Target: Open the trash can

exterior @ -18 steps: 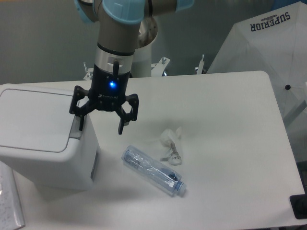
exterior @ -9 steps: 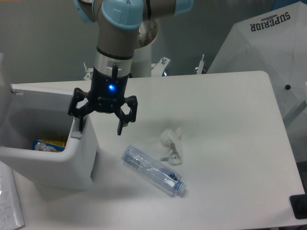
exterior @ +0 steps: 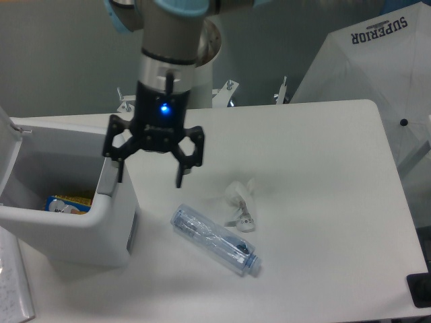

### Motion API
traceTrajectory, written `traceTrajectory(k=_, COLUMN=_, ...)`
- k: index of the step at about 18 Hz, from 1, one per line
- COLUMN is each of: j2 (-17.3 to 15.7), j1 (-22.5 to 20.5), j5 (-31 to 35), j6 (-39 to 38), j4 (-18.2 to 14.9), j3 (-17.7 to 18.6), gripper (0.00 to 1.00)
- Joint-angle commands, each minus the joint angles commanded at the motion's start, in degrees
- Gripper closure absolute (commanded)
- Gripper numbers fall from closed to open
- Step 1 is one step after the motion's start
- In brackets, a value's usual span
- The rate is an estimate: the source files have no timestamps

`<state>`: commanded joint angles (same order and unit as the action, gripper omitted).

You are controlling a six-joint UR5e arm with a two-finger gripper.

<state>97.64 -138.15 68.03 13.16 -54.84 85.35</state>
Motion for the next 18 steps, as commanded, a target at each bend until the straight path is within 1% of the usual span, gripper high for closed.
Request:
traceTrajectory(k=3, j2=0.18, j1=-3.43, j5=0.0, j6=7.91, j4=0.0, j3=-0.36, gripper=0.0)
traceTrajectory(k=4, j2=0.79, j1=-4.92, j5=0.0, j6=10.89, j4=0.0, j3=-0.27, gripper=0.0)
traceTrajectory(k=7, j2=3.59, j1=-9.93, j5=0.0, j6=19.59, j4=0.17, j3=0.08, gripper=0.0)
traceTrajectory(k=9, j2=6.14, j1=-11.61, j5=0.09, j6=26.62, j4=0.09, j3=-0.09, gripper=0.0)
traceTrajectory(k=11, j2=7.29, j1=-14.15, j5=0.09, j6=34.0, j4=0.0, j3=0.43, gripper=0.0)
traceTrajectory(k=13, j2=8.61, j1=-15.56, j5=0.44, j6=41.21, j4=-0.35, j3=1.39, gripper=0.0)
traceTrajectory(k=14, j2=9.4, j1=-16.61, j5=1.92, j6=45.33, j4=-0.53, j3=2.1, gripper=0.0)
traceTrajectory(k=16, j2=11.07, j1=-16.89, j5=7.79, j6=53.34, j4=-0.62, j3=2.98, gripper=0.0)
traceTrajectory(k=18, j2=12.48, j1=-16.27, j5=14.73, j6=56.96, j4=-1.4, j3=3.16, gripper=0.0)
